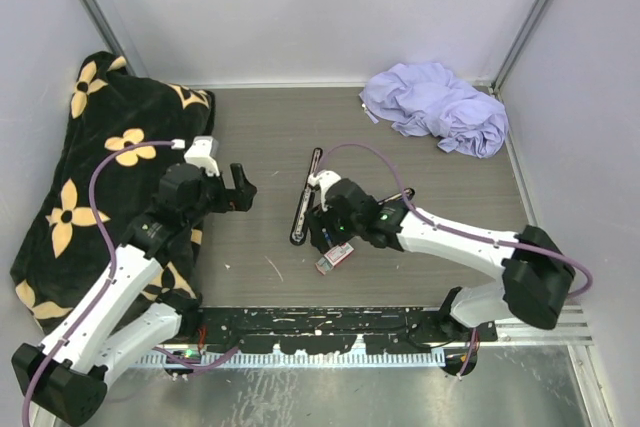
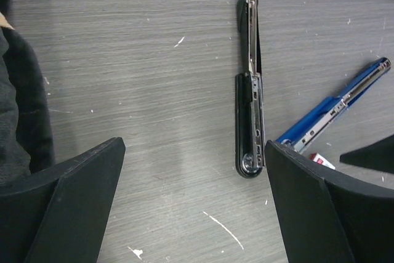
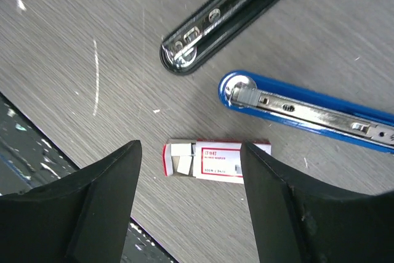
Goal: Load the staples into the stapler
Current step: Pick up the staple from the staple box.
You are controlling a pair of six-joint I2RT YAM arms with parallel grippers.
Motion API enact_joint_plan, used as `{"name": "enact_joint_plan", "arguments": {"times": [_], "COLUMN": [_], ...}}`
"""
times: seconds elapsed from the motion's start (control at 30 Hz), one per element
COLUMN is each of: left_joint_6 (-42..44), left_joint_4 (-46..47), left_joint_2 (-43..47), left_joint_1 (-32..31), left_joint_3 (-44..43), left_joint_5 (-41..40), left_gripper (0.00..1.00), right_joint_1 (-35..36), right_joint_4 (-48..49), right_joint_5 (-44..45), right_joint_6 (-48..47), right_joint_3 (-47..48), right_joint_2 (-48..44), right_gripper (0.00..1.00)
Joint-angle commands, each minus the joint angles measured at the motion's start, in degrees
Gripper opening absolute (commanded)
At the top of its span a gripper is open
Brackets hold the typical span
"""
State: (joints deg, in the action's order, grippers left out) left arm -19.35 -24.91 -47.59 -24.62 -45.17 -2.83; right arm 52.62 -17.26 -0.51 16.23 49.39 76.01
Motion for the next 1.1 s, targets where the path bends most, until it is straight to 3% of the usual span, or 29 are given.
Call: {"name": "enact_joint_plan", "arguments": {"times": [0.0, 0.47, 0.87, 1.07], "left_joint_6": [-1.97, 2.62, 3.69, 3.68], "left_joint_4": [9.8, 32.16, 34.83, 34.84], "left_joint_2": [1.38, 2.59, 4.15, 4.35], "left_joint_1": [0.28, 0.27, 0.28, 0.28], "left_joint_3": [5.33, 23.48, 26.58, 26.63], "left_joint_5": [-5.06, -15.14, -17.56, -17.43], "left_gripper": [0.99, 0.98, 0.98, 0.98], "right_joint_1": [2.75, 8.08, 9.33, 9.59], "right_joint_4": [-5.93, -6.74, -6.73, -7.23], "right_joint_5": [4.64, 5.66, 5.08, 5.35], "right_joint_6": [-1.63, -1.2, -0.47, 0.53], "right_joint_3": [4.29, 7.59, 8.91, 8.6], "right_joint_2": [4.18, 13.01, 15.79, 16.41], "right_gripper": [0.7, 0.58, 0.43, 0.41]}}
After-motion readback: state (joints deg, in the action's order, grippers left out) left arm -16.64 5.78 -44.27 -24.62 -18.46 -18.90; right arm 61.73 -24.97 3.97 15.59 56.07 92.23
